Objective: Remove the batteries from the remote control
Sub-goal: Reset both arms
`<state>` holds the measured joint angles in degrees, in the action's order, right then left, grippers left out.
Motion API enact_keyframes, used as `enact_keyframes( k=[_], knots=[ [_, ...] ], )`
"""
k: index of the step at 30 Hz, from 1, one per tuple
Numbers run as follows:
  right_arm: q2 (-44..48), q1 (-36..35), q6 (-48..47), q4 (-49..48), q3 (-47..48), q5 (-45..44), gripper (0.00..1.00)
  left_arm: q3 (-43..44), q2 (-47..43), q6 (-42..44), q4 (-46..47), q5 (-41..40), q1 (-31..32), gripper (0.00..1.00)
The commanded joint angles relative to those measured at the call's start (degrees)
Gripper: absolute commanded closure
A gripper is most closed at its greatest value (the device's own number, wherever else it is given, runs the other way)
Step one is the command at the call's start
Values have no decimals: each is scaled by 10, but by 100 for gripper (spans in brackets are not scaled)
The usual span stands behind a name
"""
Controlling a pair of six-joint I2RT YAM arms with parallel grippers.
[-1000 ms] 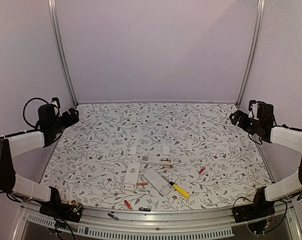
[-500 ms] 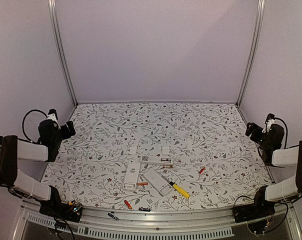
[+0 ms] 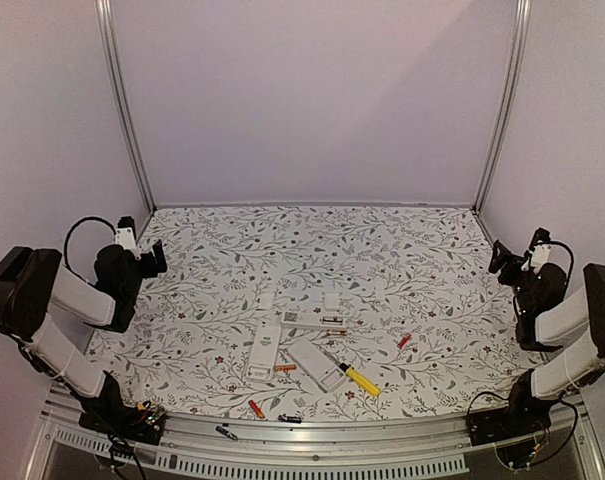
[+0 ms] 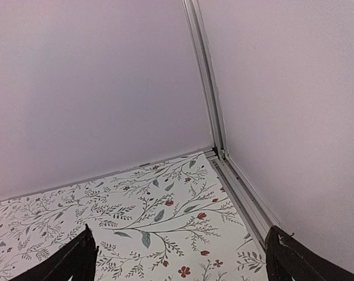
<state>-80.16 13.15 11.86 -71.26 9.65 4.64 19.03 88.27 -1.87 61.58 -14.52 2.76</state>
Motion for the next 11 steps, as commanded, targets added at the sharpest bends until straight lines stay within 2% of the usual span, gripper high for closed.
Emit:
enact_keyframes(
  k=[1,11],
  knots=[
    [-17,-24,-39,-52,-8,-13,1,3,1,18,35,-32,3,0],
    [-21,-26,-44,-59,-9,-8,1,7,3,16,34,-65,7,0]
  ],
)
